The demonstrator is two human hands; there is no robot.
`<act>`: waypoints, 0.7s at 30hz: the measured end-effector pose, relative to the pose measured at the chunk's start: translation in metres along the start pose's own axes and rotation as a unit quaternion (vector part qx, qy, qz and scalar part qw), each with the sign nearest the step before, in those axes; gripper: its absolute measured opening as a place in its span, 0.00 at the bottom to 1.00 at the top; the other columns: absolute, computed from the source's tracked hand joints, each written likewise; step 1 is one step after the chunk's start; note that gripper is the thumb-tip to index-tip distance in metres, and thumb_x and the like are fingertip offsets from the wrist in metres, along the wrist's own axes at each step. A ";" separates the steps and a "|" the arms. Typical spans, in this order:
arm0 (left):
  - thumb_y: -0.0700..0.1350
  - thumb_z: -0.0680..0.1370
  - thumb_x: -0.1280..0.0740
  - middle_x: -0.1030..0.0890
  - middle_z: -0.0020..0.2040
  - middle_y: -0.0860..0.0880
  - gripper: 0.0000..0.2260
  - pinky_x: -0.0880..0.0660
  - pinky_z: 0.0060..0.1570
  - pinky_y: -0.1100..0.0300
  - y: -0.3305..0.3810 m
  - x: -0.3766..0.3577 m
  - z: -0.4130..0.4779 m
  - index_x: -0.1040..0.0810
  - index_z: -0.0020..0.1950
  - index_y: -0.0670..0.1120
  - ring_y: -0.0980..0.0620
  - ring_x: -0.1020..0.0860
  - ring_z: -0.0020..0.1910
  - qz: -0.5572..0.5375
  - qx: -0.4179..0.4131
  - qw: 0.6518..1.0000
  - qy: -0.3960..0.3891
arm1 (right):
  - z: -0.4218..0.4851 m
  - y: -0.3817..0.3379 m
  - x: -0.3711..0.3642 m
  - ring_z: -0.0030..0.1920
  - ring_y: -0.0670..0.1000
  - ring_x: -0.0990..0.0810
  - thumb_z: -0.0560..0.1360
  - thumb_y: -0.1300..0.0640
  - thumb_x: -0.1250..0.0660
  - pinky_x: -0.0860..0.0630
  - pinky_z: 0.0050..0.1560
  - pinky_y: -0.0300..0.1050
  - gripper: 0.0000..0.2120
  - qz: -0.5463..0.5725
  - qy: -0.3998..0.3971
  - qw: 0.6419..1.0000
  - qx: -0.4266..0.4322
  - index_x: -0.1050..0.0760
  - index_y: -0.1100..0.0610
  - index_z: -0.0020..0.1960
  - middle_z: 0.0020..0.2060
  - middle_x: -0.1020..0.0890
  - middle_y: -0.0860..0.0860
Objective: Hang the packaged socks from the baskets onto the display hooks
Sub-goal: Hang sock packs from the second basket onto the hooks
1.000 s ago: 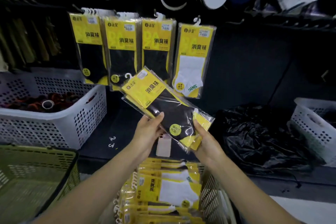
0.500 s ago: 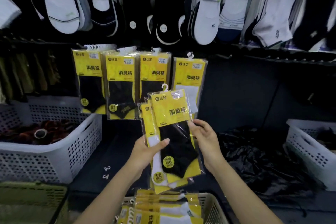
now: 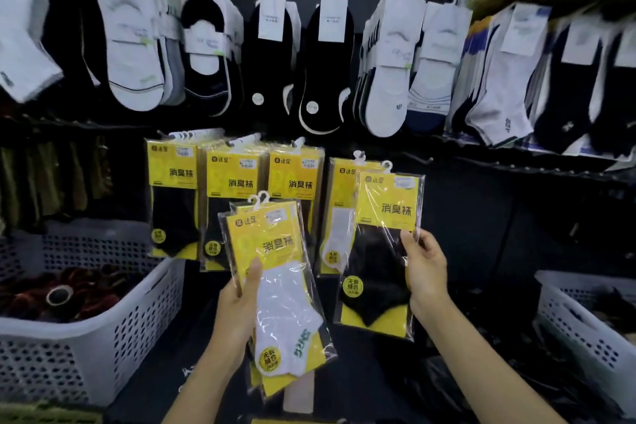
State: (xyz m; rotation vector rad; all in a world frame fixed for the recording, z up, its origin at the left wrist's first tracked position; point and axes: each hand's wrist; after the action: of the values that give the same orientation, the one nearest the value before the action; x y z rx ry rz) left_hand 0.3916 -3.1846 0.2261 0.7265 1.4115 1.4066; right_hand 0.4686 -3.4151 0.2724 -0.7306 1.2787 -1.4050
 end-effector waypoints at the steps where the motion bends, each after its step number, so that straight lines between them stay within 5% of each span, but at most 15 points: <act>1: 0.61 0.73 0.39 0.15 0.44 0.56 0.17 0.24 0.35 0.64 0.002 0.003 0.002 0.20 0.52 0.53 0.59 0.17 0.41 -0.003 -0.002 1.000 0.009 | 0.006 -0.005 -0.002 0.48 0.49 0.22 0.78 0.56 0.36 0.27 0.56 0.47 0.04 -0.013 0.006 1.000 0.011 0.23 0.55 0.48 0.39 0.19 0.46; 8: 0.64 0.70 0.39 0.15 0.42 0.59 0.18 0.26 0.36 0.61 0.005 0.007 0.010 0.21 0.52 0.55 0.60 0.17 0.39 -0.017 -0.006 0.999 0.036 | 0.037 -0.010 -0.029 0.45 0.49 0.23 0.78 0.57 0.36 0.26 0.53 0.48 0.08 -0.071 -0.023 0.997 0.012 0.23 0.60 0.52 0.42 0.20 0.51; 12: 0.66 0.68 0.39 0.15 0.41 0.58 0.21 0.25 0.38 0.59 0.003 0.008 0.019 0.21 0.51 0.54 0.58 0.17 0.40 -0.018 -0.002 0.999 0.045 | 0.054 0.001 -0.039 0.39 0.45 0.24 0.78 0.59 0.36 0.26 0.44 0.38 0.05 -0.076 -0.018 0.997 0.011 0.22 0.58 0.48 0.40 0.20 0.49; 21: 0.62 0.71 0.39 0.15 0.41 0.57 0.17 0.25 0.38 0.58 -0.001 0.002 0.033 0.21 0.50 0.53 0.58 0.17 0.39 -0.046 0.000 0.998 0.040 | 0.102 0.024 -0.070 0.52 0.52 0.21 0.75 0.58 0.31 0.25 0.55 0.44 0.13 -0.062 0.048 0.996 -0.053 0.22 0.61 0.58 0.52 0.18 0.55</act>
State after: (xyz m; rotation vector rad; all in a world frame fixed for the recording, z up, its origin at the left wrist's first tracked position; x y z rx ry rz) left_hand 0.4208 -3.1702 0.2294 0.6034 1.4878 1.3782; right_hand 0.5882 -3.3771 0.2889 -0.8340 1.4116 -1.4964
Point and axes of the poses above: each hand's wrist, its own z-axis towards the middle knuckle, its own x-axis out of the back of the hand, y = z × x
